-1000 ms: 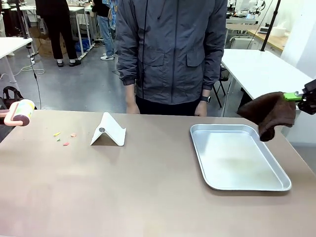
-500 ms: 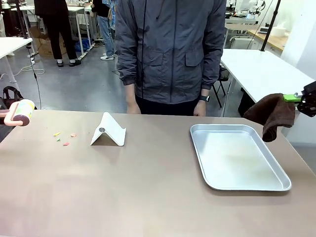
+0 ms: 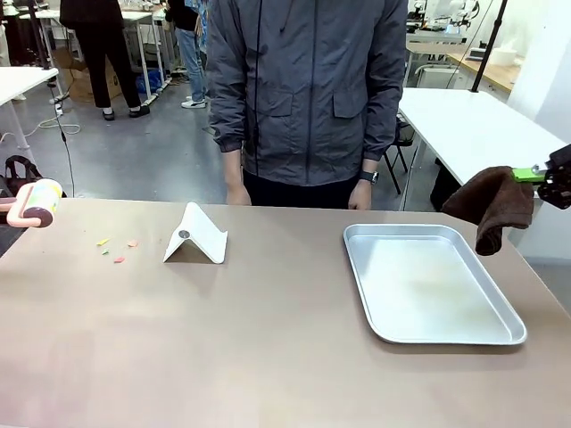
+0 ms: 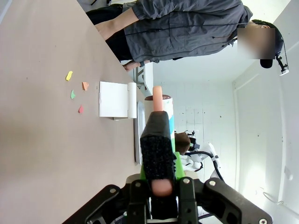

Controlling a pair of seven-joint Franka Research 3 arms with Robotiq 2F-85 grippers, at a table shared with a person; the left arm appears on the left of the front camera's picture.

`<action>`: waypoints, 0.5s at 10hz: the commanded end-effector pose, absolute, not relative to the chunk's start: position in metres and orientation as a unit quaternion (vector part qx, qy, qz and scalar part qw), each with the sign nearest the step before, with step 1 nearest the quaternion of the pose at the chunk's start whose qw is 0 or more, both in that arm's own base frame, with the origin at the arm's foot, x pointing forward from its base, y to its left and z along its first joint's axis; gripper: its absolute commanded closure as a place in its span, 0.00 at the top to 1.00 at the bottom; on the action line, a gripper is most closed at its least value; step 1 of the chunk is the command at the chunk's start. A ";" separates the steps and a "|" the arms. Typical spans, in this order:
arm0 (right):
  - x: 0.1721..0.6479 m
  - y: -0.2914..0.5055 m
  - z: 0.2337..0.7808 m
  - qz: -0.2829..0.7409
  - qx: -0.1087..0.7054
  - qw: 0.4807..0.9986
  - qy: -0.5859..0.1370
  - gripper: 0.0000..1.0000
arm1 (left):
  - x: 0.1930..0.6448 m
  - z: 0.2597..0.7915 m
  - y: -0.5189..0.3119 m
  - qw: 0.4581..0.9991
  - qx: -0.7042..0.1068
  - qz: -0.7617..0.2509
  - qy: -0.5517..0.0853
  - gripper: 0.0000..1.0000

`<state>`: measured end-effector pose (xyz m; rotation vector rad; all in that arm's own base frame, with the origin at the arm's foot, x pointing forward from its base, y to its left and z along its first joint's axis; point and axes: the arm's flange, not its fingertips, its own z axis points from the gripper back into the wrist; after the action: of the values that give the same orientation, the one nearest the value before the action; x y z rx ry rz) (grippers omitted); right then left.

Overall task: Clean the surface of the table.
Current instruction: Clean the area not pointed to by the person.

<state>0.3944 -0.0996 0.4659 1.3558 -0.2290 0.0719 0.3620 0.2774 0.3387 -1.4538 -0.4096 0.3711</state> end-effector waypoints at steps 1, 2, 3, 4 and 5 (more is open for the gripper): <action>0.391 -0.101 0.469 0.040 0.627 0.771 -0.106 0.07 | 0.358 0.341 0.277 0.711 -0.659 0.156 -0.189 0.00; 0.391 -0.101 0.469 0.040 0.627 0.771 -0.106 0.07 | 0.358 0.341 0.277 0.711 -0.659 0.156 -0.189 0.00; 0.391 -0.101 0.469 0.040 0.627 0.771 -0.106 0.07 | 0.358 0.341 0.277 0.711 -0.659 0.156 -0.189 0.00; 0.391 -0.101 0.469 0.040 0.627 0.771 -0.106 0.07 | 0.358 0.341 0.277 0.711 -0.659 0.156 -0.189 0.00; 0.391 -0.101 0.469 0.040 0.627 0.771 -0.106 0.07 | 0.358 0.341 0.277 0.711 -0.659 0.156 -0.189 0.00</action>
<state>0.3944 -0.0996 0.4659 1.3557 -0.2289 0.0719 0.3620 0.2774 0.3387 -1.4538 -0.4096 0.3710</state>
